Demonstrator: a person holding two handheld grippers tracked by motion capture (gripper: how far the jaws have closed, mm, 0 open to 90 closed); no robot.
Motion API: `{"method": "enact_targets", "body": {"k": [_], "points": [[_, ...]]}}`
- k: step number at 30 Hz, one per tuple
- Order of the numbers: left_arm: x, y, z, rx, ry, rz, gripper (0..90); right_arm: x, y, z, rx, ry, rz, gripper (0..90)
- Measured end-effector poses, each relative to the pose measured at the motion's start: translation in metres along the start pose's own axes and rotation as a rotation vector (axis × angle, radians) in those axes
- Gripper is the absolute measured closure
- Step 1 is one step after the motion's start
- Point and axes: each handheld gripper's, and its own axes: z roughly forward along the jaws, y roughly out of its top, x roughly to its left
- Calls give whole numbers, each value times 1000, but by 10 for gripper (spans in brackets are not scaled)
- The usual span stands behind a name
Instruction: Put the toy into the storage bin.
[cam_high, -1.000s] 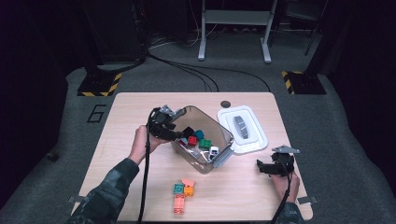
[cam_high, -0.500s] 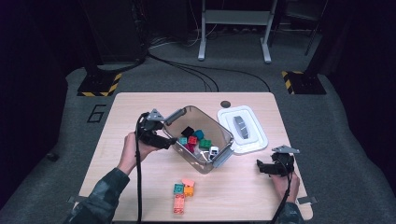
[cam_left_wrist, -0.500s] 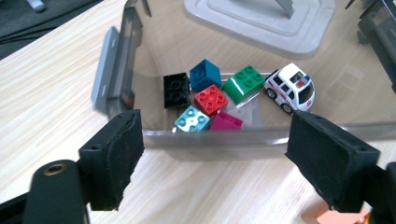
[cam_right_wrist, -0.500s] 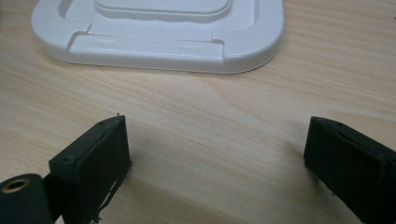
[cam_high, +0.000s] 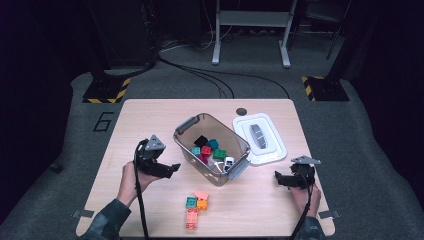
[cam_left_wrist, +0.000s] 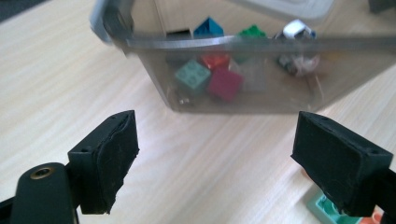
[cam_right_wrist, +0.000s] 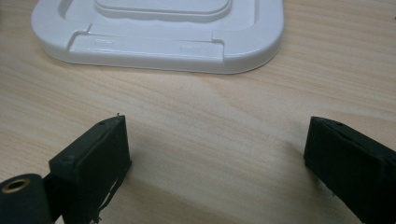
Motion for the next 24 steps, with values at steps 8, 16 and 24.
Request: {"method": "enact_targets", "body": {"k": [8,16,24], "points": [[-22,-32,25,36,-53,-25,126,0,0,0,0,0,0,60],[-47,-46,44,70,-105,-4,124,0,0,0,0,0,0,60],[-56,-53,55,109,-112,22,131,0,0,0,0,0,0,60]]}}
